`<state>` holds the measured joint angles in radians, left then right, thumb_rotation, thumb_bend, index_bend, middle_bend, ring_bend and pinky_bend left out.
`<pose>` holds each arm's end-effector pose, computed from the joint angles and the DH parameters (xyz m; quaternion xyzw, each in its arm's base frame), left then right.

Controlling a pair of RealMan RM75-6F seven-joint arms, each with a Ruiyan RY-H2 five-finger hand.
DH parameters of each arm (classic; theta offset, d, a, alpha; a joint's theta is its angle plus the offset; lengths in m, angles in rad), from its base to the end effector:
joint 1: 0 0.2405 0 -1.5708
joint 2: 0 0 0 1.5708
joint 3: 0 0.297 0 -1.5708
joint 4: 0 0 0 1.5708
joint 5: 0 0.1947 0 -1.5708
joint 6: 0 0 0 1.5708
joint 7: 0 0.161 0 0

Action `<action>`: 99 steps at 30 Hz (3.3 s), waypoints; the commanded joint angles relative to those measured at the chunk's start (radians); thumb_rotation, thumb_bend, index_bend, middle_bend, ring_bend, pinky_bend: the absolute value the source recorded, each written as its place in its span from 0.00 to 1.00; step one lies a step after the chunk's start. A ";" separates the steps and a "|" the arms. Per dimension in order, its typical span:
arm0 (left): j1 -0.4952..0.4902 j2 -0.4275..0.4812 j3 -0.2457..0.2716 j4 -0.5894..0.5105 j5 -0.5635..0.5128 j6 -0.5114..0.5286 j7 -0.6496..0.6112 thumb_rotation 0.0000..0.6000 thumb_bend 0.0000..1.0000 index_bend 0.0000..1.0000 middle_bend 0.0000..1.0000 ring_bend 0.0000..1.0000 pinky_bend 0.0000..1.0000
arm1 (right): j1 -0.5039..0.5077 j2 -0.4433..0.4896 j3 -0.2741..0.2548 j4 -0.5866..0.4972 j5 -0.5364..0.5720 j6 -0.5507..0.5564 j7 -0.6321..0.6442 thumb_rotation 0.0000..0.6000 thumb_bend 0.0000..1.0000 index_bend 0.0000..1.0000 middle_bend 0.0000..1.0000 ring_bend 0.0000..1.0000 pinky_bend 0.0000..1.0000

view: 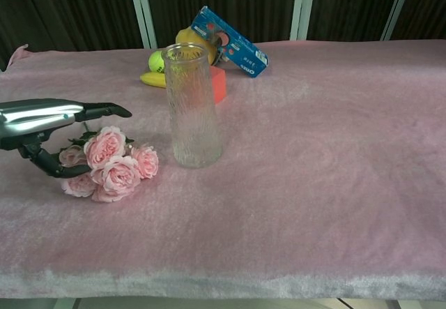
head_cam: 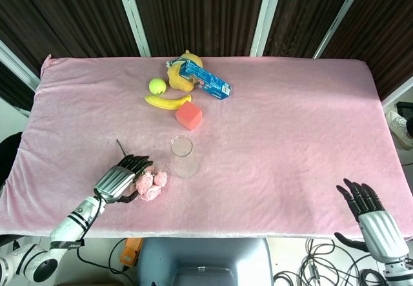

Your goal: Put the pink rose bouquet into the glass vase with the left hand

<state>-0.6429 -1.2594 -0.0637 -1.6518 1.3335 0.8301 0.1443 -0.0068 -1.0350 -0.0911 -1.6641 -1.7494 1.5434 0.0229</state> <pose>-0.2208 0.3336 0.0501 -0.7959 -0.3909 -0.3026 0.3495 -0.3227 -0.1377 0.1883 0.6605 -0.3907 0.3789 0.5173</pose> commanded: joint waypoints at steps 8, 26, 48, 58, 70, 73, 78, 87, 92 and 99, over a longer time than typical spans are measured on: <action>-0.057 -0.078 0.005 0.089 -0.114 -0.088 0.032 1.00 0.36 0.00 0.00 0.00 0.02 | -0.002 0.007 0.000 0.005 0.002 0.007 0.019 1.00 0.21 0.00 0.00 0.00 0.00; -0.012 -0.159 0.035 0.215 0.066 0.038 -0.185 1.00 0.43 0.66 0.62 0.38 0.09 | -0.002 0.005 0.000 0.003 0.003 0.008 0.012 1.00 0.21 0.00 0.00 0.00 0.00; 0.134 0.321 -0.087 -0.249 0.239 0.516 -0.930 1.00 0.53 0.82 0.78 0.51 0.16 | 0.003 -0.003 -0.004 -0.004 0.002 -0.011 -0.012 1.00 0.21 0.00 0.00 0.00 0.00; 0.087 0.632 -0.212 -0.620 0.051 0.363 -1.262 1.00 0.53 0.82 0.79 0.53 0.18 | 0.013 -0.001 -0.004 -0.004 0.007 -0.028 -0.008 1.00 0.21 0.00 0.00 0.00 0.00; -0.050 0.779 -0.350 -0.704 -0.131 0.071 -1.388 1.00 0.52 0.82 0.80 0.53 0.19 | 0.018 -0.001 -0.007 -0.005 0.009 -0.040 -0.008 1.00 0.21 0.00 0.00 0.00 0.00; -0.103 0.781 -0.381 -0.704 -0.197 -0.020 -1.400 1.00 0.52 0.82 0.80 0.53 0.19 | 0.020 -0.001 -0.007 -0.004 0.010 -0.043 -0.006 1.00 0.21 0.00 0.00 0.00 0.00; -0.199 0.756 -0.428 -0.704 -0.384 -0.097 -1.347 1.00 0.52 0.82 0.80 0.53 0.19 | 0.023 0.001 -0.010 -0.004 0.007 -0.047 -0.003 1.00 0.21 0.00 0.00 0.00 0.00; -0.313 0.658 -0.404 -0.676 -0.634 -0.129 -1.153 1.00 0.53 0.82 0.80 0.53 0.22 | 0.013 0.010 -0.013 0.005 -0.002 -0.019 0.025 1.00 0.21 0.00 0.00 0.00 0.00; -0.340 0.593 -0.393 -0.642 -0.713 -0.125 -1.089 1.00 0.53 0.82 0.80 0.53 0.23 | 0.009 0.012 -0.015 0.009 -0.007 -0.007 0.034 1.00 0.21 0.00 0.00 0.00 0.00; -0.354 0.524 -0.399 -0.577 -0.780 -0.142 -1.037 1.00 0.53 0.82 0.80 0.53 0.23 | 0.008 0.013 -0.011 0.011 -0.001 -0.005 0.039 1.00 0.21 0.00 0.00 0.00 0.00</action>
<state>-0.9914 -0.7202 -0.4604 -2.2444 0.5688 0.6931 -0.9030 0.0010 -1.0222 -0.1026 -1.6533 -1.7507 1.5393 0.0620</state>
